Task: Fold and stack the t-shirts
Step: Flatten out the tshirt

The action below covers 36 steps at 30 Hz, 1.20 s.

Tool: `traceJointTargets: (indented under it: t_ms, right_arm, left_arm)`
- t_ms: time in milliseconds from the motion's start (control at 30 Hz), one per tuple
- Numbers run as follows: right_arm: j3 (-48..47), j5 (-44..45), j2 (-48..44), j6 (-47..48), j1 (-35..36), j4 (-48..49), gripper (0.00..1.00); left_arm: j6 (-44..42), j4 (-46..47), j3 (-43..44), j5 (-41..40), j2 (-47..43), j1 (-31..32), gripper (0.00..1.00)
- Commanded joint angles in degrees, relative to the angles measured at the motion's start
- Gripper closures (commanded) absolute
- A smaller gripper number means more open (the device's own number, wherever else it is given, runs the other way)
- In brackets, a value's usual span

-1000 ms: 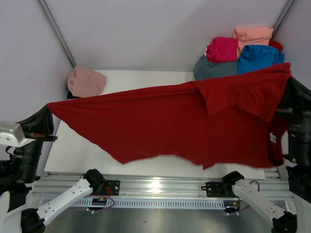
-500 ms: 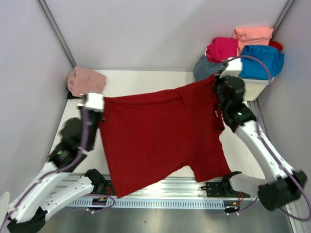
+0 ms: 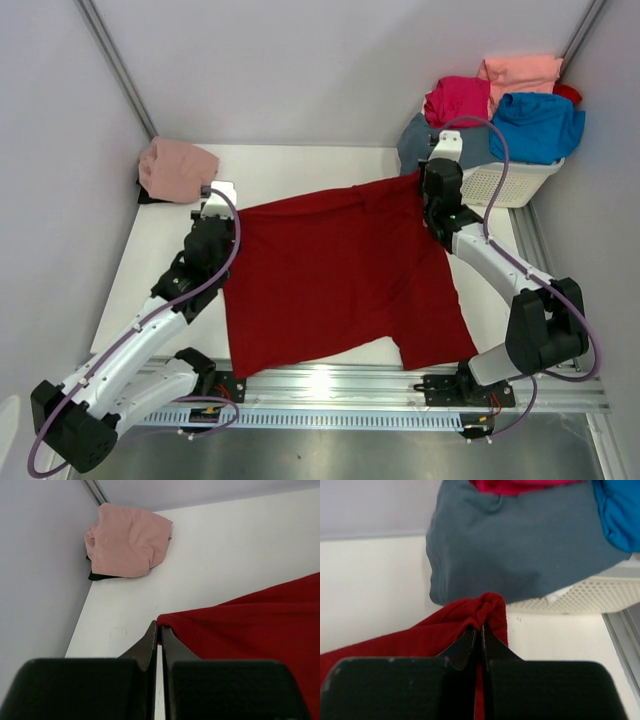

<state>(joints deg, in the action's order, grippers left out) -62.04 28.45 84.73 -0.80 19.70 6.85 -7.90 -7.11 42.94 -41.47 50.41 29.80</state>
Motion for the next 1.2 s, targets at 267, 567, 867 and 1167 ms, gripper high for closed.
traceJointTargets:
  t_ms: [267, 567, 867, 1167]
  right_arm:
    - [-2.1, -1.5, 4.2, 3.4, -1.9, 14.8, 1.00]
    - [-19.9, -1.1, 20.7, -5.9, -2.0, 4.6, 1.00]
    - [-31.0, -1.5, 34.0, -6.9, 1.6, 1.6, 1.00]
    - [-26.6, -2.0, 35.2, -8.2, 0.0, 4.3, 1.00]
  left_arm:
    - [-0.4, 6.7, -0.3, -4.8, -0.3, -1.0, 0.99]
    - [-0.1, 10.4, 1.0, -5.8, 4.8, -5.0, 0.99]
    - [1.5, 11.9, 7.5, -8.5, 22.3, -7.6, 0.99]
    - [3.9, 15.8, 8.4, -10.4, 30.9, -10.2, 0.99]
